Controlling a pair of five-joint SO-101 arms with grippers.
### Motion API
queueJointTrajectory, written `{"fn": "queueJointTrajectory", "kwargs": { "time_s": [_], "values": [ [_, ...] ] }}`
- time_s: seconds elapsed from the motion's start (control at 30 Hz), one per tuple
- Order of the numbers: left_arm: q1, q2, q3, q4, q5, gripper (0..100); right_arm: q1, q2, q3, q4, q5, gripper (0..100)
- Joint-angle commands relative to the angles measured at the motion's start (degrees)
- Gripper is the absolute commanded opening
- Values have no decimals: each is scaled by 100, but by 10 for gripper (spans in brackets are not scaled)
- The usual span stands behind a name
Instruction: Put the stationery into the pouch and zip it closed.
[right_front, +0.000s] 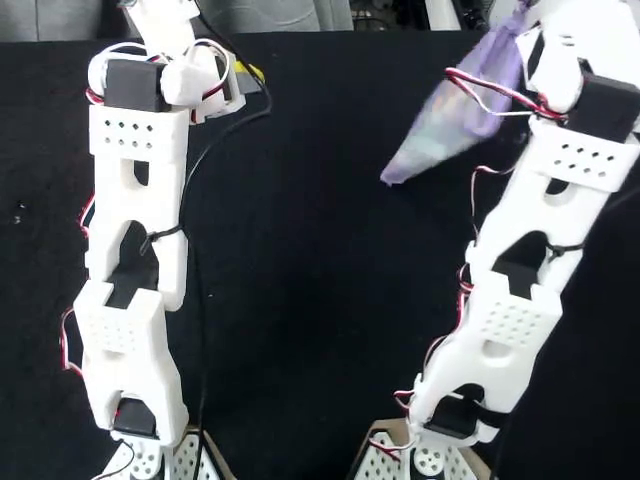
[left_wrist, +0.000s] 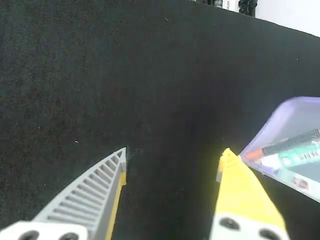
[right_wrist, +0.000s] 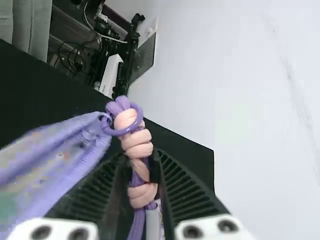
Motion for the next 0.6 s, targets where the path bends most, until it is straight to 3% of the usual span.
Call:
{"fn": "queueJointTrajectory", "kwargs": {
  "time_s": [0.0,0.23,0.57],
  "values": [
    [22,-246,-22,-97,-35,293,-149,-585,-338,-281,-220,11],
    [48,-246,-22,-97,-35,293,-466,-585,-321,-316,-334,11],
    [48,-246,-22,-88,-35,293,-1908,-585,-347,360,-1108,11]
  ]
}}
